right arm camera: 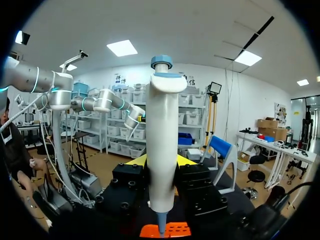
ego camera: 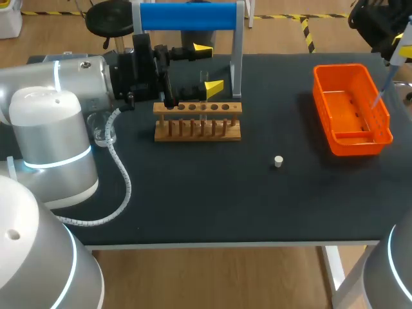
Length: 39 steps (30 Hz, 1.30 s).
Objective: Invert the test tube, pick up the pipette, mount the tip to pipette, aspirate from beaker and dispense into the tube, eject the tip, return the pipette, and cap with the stopper.
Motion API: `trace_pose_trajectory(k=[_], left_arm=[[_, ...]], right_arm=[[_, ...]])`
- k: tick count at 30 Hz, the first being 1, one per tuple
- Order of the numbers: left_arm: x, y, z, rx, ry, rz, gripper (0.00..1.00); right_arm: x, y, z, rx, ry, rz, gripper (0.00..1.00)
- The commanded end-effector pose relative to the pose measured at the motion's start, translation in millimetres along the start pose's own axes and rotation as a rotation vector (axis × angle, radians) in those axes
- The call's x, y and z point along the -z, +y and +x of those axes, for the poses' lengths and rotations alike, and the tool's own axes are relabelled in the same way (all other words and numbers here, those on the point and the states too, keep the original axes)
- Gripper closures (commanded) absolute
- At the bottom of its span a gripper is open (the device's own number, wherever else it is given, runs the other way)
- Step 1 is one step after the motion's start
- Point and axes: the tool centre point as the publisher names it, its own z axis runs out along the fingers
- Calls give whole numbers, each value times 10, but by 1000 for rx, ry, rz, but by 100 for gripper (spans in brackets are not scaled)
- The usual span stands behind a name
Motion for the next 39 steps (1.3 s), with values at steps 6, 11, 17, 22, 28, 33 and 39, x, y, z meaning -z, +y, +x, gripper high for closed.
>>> trace_pose_trajectory(k=[6,11,17,22,28,33,39], left_arm=[[-7,5,11,-1,-5,2,0],[-7,5,11,-1,-5,2,0],[-7,5,11,-1,-5,2,0],[-7,5,11,-1,-5,2,0],[-7,5,11,-1,-5,2,0],[-7,5,11,-1,-5,2,0],[-7,5,11,-1,-5,2,0]], right_arm=[[83,-2,-80,2,-3,6,100],[54,1,-112,4,-12,6,100],[13,1,-124,3,-10,7,100],[0,8,-136,3,-12,13,100],[-4,15,-141,3,-17,19,100],[-6,29,-141,3,-20,20,100],[-6,29,-141,3,-20,20,100]])
